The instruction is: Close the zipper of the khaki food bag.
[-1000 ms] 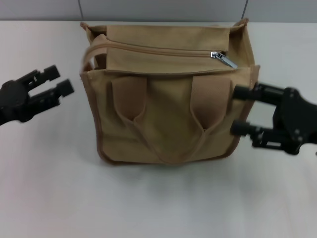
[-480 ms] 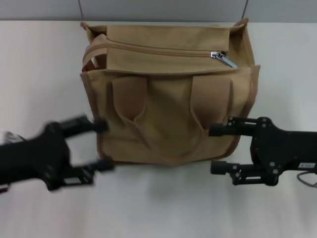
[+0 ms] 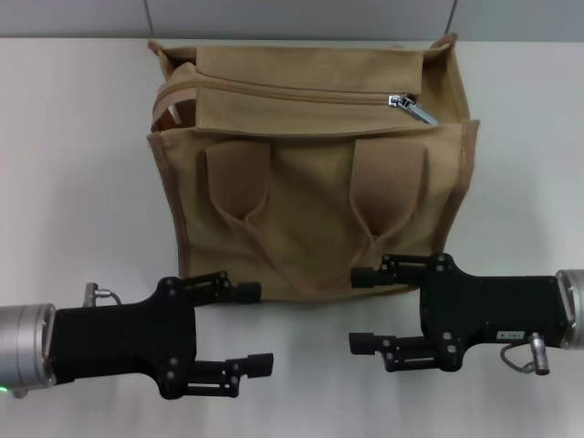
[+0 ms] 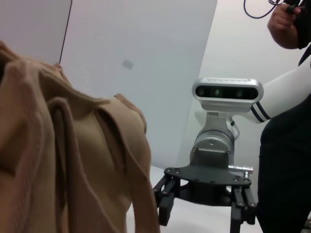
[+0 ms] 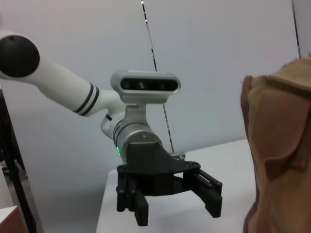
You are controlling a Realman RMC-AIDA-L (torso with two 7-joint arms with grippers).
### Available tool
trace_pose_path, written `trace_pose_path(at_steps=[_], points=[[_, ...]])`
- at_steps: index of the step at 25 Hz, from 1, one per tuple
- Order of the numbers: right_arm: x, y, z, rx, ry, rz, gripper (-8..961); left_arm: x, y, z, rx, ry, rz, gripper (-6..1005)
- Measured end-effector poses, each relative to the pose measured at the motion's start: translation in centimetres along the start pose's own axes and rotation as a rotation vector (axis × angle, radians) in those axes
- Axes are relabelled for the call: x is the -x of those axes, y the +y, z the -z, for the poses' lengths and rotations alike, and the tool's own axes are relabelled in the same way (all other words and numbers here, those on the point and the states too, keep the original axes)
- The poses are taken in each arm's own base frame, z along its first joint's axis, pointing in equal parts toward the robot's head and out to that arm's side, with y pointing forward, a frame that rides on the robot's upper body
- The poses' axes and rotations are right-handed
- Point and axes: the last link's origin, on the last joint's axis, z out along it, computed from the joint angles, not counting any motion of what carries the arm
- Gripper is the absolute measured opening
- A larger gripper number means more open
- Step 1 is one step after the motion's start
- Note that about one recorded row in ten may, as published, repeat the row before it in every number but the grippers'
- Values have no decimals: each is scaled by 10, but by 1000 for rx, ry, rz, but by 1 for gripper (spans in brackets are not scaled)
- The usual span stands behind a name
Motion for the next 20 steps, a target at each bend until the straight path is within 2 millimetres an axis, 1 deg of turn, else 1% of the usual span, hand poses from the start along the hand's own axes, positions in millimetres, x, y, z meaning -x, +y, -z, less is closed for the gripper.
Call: trace_pose_path(at_steps=[9, 20], points=[[-2, 0, -3, 0, 4, 4, 742, 2, 1, -4, 9, 7, -3, 818], [-1, 0, -3, 5, 1, 6, 741, 2, 2, -3, 12, 8, -2, 818]])
